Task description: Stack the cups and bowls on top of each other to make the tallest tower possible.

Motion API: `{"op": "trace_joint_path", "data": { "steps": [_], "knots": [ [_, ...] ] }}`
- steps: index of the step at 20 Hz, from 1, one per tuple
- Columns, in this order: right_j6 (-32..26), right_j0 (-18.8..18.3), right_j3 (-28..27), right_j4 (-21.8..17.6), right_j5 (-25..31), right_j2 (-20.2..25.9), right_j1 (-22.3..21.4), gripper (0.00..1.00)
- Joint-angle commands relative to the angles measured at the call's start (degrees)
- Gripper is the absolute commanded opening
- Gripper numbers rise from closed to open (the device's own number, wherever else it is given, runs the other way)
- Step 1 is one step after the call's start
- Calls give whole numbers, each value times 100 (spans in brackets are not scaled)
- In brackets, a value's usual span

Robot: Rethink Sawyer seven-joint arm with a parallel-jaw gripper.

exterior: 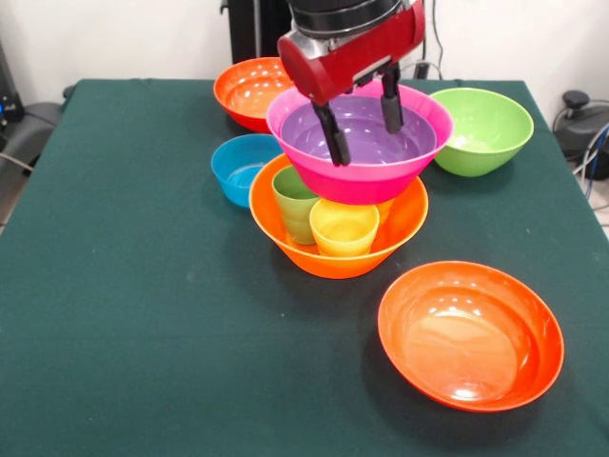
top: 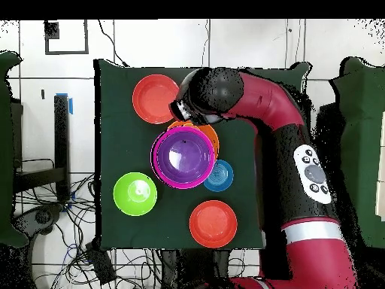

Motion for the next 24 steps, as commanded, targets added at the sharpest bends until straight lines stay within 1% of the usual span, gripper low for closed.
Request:
{"op": "trace_joint_path", "data": {
  "steps": [1, 5, 7, 10, 12, 17, 19, 24],
  "knots": [
    [679, 205, -459, -217, 527, -120, 498, 100],
    [656, 289, -622, -259, 806, -170, 535, 100],
    [666, 394, -811, -364, 922, -243, 510, 100],
    [792, 511, -1056, -394, 1313, -356, 465, 100],
    [836, 545, -1101, -404, 1385, -434, 405, 100],
    [891, 568, -1000, -364, 1182, -522, 361, 100],
    [949, 577, -875, -330, 1102, -587, 293, 100],
    [1008, 539, -621, -225, 774, -634, 334, 100]
  ]
}}
